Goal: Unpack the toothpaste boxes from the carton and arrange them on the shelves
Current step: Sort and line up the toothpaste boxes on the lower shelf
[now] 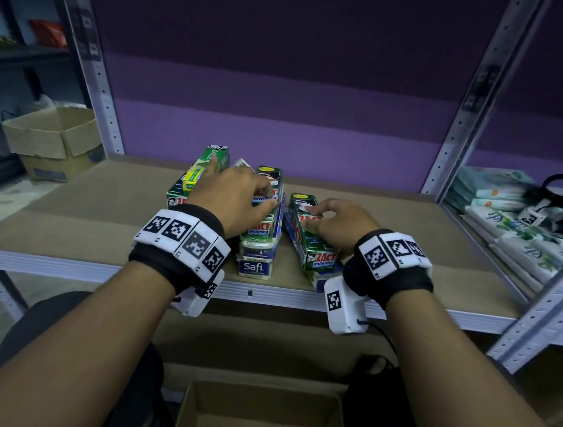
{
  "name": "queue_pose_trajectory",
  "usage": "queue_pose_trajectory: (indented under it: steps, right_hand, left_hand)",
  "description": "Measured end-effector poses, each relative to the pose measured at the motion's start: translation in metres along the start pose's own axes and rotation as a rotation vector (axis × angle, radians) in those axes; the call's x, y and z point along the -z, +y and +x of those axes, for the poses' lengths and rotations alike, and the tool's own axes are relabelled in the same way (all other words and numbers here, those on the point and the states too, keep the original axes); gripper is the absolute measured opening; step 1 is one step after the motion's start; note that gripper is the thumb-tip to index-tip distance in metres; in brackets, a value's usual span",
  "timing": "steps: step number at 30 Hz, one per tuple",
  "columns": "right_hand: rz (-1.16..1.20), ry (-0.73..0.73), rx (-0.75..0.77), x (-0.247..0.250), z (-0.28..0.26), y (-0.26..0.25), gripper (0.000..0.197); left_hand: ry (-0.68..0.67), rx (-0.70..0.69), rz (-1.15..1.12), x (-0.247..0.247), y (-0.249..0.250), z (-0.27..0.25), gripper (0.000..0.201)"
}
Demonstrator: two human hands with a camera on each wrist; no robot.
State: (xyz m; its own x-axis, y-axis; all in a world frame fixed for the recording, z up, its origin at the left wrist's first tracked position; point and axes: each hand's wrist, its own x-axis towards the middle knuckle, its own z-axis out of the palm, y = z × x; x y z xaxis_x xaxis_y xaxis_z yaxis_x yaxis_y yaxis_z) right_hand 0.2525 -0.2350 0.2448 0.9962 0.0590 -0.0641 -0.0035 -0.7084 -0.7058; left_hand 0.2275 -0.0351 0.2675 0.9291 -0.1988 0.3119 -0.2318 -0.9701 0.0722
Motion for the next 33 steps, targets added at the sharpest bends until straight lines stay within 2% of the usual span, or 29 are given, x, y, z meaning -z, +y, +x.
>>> queue_pose_trajectory:
  steps: [5, 8, 11, 14, 17, 21, 33]
  right_hand:
    - [-0.062, 0.034, 0.002, -0.003, 0.001, -0.004, 0.045]
    - [-0.007, 0.045, -0.016, -0.003, 0.003, -0.003, 0.038]
    - [0.110, 0.040, -0.036, 0.000, 0.002, -0.003, 0.030]
    - [0.189, 0.022, -0.044, 0.004, 0.000, -0.001, 0.029]
    - [0.223, 0.014, -0.050, 0.009, -0.003, 0.000, 0.033]
    - [0.282, -0.001, -0.057, 0.018, -0.009, 0.004, 0.032]
    - [0.329, 0.004, -0.121, 0.044, -0.016, 0.019, 0.035]
  left_hand:
    - [-0.048, -0.030, 0.002, 0.005, 0.000, 0.002, 0.029]
    - [-0.089, -0.065, -0.020, 0.014, -0.002, 0.010, 0.023]
    - [-0.235, -0.124, -0.040, 0.026, -0.005, 0.019, 0.023]
    - [-0.386, -0.188, -0.012, 0.039, -0.008, 0.028, 0.036]
    - [-0.550, -0.212, -0.006, 0.047, -0.009, 0.035, 0.059]
    - [-0.687, -0.302, 0.149, 0.051, -0.003, 0.040, 0.082]
    - [-0.696, -0.424, 0.178, 0.051, 0.013, 0.057, 0.074]
